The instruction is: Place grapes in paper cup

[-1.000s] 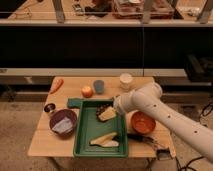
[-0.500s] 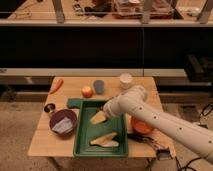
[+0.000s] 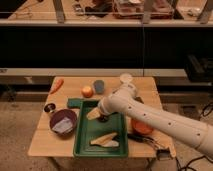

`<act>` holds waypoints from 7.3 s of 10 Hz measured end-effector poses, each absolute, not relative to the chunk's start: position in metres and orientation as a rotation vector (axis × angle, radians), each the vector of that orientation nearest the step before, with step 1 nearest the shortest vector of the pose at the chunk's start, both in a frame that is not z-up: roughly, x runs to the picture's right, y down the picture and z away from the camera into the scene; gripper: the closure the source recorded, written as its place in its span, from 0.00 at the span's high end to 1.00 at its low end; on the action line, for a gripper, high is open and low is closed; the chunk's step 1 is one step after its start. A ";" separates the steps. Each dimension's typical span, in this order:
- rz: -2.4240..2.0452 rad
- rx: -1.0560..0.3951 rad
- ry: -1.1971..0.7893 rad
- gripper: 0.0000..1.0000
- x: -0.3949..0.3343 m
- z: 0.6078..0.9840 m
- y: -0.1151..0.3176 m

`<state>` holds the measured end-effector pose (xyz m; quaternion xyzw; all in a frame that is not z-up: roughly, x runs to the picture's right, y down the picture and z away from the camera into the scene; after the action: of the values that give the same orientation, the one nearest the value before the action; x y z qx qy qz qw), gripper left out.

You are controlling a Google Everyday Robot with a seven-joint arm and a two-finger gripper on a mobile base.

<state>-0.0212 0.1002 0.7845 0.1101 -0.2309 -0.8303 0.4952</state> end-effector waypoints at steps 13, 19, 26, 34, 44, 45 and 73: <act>-2.095 0.271 -0.556 0.80 -0.012 0.846 0.123; -2.156 0.248 -0.552 0.41 -0.032 0.870 0.136; -2.145 0.223 -0.592 0.00 -0.028 0.870 0.142; -2.146 0.221 -0.593 0.00 -0.027 0.870 0.143; -2.143 0.219 -0.593 0.00 -0.026 0.869 0.143; -2.141 0.212 -0.596 0.00 -0.024 0.862 0.138; -1.898 -0.015 -0.772 0.80 0.010 0.820 0.166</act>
<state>0.0098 0.1659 0.8197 -0.0063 -0.3218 -0.7916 0.5195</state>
